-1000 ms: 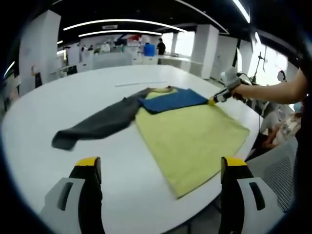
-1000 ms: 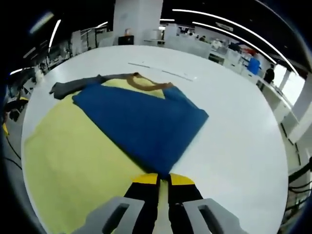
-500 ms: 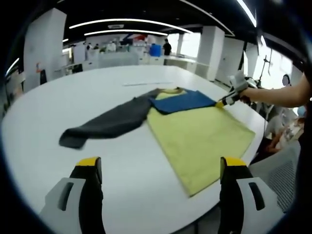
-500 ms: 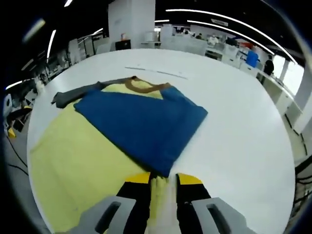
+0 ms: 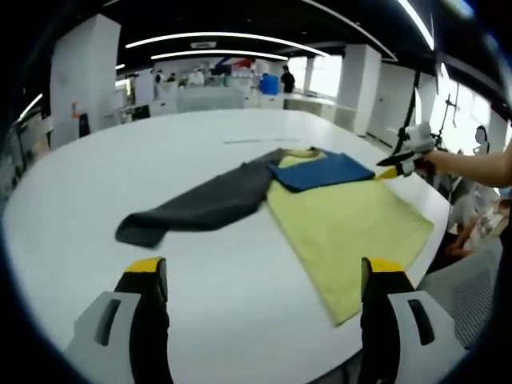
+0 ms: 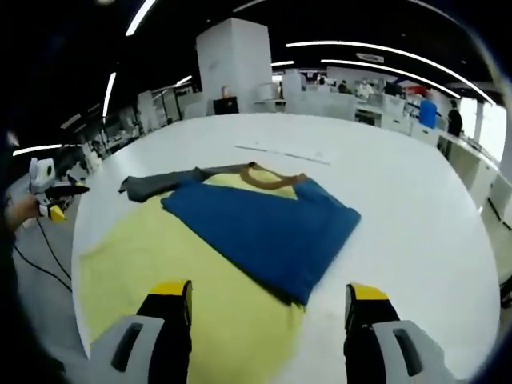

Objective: Fold the garment on the visible template until the final outline fits inside the template.

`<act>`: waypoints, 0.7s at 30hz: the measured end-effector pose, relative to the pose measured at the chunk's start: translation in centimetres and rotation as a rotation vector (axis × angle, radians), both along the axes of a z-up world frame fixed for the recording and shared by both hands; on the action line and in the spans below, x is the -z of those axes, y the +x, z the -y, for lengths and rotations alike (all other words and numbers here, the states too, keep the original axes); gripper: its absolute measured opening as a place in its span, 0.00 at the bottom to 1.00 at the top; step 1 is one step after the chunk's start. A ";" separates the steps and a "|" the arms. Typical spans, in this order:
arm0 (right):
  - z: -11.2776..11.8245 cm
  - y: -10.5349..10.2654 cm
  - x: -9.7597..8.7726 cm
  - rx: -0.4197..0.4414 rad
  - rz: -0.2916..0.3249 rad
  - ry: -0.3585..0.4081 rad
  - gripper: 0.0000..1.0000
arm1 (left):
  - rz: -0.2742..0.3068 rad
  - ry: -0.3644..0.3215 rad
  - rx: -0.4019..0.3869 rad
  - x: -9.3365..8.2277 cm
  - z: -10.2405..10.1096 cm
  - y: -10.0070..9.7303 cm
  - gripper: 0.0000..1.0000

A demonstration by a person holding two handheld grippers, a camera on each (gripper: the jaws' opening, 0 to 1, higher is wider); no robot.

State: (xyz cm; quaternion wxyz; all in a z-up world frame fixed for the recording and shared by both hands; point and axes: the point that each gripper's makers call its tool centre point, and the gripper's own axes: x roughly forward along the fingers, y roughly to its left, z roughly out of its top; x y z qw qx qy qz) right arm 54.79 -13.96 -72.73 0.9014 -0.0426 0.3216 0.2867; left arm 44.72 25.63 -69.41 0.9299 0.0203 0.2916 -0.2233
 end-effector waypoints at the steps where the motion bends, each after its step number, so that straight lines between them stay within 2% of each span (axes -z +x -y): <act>1: -0.2 -0.1 -0.3 -0.010 0.007 0.007 0.82 | -0.002 0.002 -0.005 0.1 -0.1 0.1 0.97; 8: -2.9 -2.0 -2.4 -0.079 0.035 0.071 0.99 | 0.008 0.003 -0.079 0.5 -1.9 1.5 0.96; 14: -3.8 -3.7 -3.2 -0.117 0.023 0.087 0.99 | 0.009 -0.009 -0.149 0.6 -3.2 2.9 0.92; 17: -3.8 -4.1 -3.4 -0.122 0.024 0.085 0.99 | 0.012 0.030 -0.219 0.7 -4.7 3.7 0.83; 21: -4.0 -4.9 -3.9 -0.125 0.024 0.094 0.99 | 0.011 0.041 -0.303 1.2 -6.5 4.9 0.78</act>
